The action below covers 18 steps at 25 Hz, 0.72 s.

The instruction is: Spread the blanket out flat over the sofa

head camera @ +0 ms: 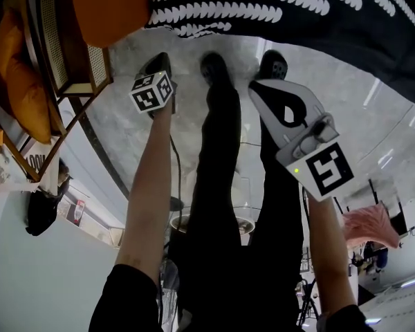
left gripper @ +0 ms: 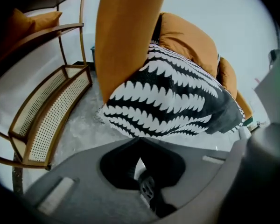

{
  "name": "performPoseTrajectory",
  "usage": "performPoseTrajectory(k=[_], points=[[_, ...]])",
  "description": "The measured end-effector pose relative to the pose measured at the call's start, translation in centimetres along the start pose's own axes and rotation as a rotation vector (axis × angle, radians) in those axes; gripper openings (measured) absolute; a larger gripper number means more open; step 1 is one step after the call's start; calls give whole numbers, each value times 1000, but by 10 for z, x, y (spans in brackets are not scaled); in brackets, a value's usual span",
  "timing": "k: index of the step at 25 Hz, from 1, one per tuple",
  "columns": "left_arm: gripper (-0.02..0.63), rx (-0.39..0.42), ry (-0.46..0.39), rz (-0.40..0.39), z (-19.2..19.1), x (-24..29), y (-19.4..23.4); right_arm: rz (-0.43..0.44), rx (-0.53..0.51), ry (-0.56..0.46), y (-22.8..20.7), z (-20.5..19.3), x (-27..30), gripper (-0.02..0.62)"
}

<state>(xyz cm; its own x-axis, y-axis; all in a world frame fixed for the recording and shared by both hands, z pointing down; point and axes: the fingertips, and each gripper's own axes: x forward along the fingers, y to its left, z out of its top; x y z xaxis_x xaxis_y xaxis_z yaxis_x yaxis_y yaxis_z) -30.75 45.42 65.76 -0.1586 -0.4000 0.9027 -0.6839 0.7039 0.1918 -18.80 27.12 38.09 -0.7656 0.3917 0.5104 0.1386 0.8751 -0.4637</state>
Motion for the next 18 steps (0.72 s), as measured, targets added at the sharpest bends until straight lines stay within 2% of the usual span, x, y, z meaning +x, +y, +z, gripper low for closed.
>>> performPoseTrajectory(k=[8, 14, 18], points=[[9, 68, -28, -90, 46, -28, -56, -14, -32, -47, 15, 43, -28, 2], [9, 134, -87, -115, 94, -80, -96, -31, -67, -103, 30, 89, -70, 2], [9, 198, -127, -142, 119, -117, -136, -54, -92, -140, 36, 112, -111, 2]])
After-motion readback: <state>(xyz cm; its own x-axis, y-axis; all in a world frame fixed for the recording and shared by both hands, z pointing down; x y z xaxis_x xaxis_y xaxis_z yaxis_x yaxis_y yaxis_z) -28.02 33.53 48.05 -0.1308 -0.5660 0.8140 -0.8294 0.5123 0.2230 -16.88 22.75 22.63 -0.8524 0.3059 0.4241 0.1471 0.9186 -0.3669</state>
